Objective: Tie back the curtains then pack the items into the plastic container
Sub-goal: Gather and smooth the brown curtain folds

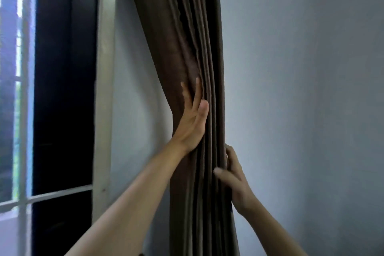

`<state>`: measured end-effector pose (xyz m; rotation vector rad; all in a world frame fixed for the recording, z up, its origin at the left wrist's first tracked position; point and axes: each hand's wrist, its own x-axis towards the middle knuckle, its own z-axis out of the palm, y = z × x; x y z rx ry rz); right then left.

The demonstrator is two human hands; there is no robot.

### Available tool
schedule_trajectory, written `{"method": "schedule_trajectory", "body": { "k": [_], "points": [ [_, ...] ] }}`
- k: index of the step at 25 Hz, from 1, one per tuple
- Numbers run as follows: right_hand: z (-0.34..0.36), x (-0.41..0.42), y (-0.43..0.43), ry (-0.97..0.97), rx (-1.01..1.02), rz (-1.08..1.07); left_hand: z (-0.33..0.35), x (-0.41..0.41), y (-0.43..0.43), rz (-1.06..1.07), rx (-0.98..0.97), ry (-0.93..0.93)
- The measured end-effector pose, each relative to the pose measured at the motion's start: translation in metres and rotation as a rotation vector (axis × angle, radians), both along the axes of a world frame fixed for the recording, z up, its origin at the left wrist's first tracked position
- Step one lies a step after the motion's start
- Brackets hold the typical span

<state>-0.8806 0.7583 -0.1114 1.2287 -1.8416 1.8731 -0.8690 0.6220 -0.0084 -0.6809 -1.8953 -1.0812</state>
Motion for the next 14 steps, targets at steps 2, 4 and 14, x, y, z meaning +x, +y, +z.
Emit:
{"method": "schedule_trajectory", "body": {
  "k": [2, 4, 14],
  "points": [
    [-0.001, -0.001, -0.005, -0.084, -0.011, 0.109, -0.034, 0.009, -0.004, 0.042, 0.088, -0.018],
    [-0.005, -0.001, -0.013, -0.141, -0.005, 0.187, -0.065, 0.017, -0.012, 0.004, 0.222, -0.082],
    [-0.059, 0.052, -0.078, -0.207, 0.072, 0.453, -0.136, 0.134, -0.057, 0.038, 0.650, -0.377]
  ]
}}
